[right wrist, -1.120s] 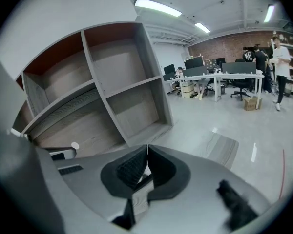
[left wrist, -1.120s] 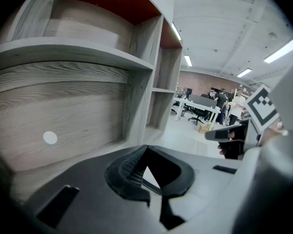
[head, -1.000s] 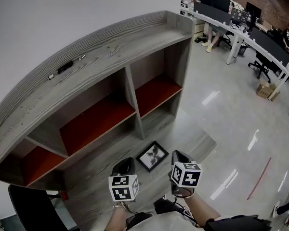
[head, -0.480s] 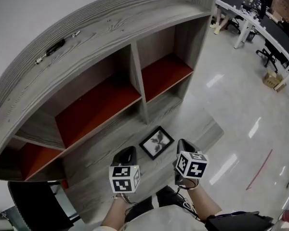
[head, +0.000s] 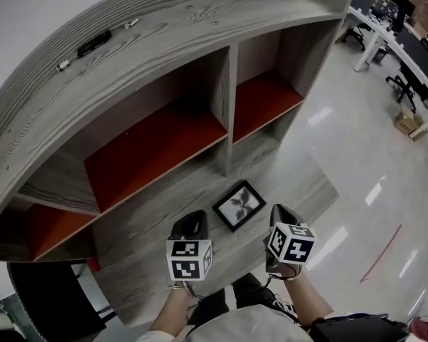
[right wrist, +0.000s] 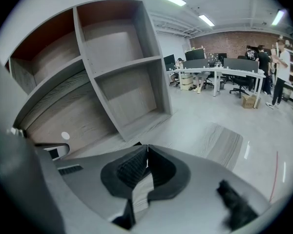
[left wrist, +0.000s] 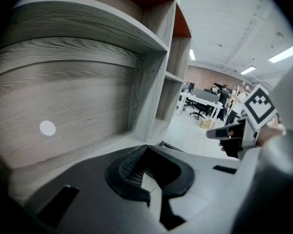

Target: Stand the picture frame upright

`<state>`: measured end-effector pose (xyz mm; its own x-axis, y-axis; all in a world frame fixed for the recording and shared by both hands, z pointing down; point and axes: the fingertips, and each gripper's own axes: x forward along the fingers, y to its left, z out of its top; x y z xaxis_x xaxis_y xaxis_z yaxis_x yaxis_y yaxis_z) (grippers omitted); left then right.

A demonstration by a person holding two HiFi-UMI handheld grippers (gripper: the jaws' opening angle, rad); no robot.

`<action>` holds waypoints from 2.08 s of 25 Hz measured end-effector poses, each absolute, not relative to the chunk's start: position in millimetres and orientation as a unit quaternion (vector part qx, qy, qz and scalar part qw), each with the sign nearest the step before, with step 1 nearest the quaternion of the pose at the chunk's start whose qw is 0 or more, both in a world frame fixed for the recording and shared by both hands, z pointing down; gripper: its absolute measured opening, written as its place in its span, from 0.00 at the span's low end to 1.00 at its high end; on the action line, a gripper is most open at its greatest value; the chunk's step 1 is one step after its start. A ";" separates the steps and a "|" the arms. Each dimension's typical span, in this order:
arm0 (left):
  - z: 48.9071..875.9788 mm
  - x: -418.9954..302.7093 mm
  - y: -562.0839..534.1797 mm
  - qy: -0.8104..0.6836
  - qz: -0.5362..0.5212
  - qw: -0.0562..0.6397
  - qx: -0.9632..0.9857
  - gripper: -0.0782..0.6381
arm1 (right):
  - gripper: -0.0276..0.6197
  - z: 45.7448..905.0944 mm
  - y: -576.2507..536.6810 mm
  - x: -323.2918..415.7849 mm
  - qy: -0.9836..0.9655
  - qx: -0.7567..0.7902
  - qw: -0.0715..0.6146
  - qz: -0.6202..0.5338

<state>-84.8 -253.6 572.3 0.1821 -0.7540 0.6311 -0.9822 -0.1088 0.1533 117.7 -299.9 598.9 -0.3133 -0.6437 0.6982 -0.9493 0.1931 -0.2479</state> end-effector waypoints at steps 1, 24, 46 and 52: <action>572.1 -84.5 -252.9 -0.606 0.203 0.280 0.716 0.13 | 0.09 599.1 -300.2 117.1 -0.738 0.539 0.230 0.334; 628.8 -58.4 -284.6 -0.527 0.238 0.299 0.759 0.13 | 0.09 666.0 -289.9 119.3 -0.697 0.555 0.222 0.397; 689.7 -30.1 -299.5 -0.389 0.360 0.288 0.798 0.23 | 0.09 708.2 -272.5 136.9 -0.658 0.577 0.216 0.432; 698.0 -30.5 -310.5 -0.355 0.385 0.282 0.804 0.29 | 0.09 711.7 -273.8 137.7 -0.658 0.575 0.221 0.434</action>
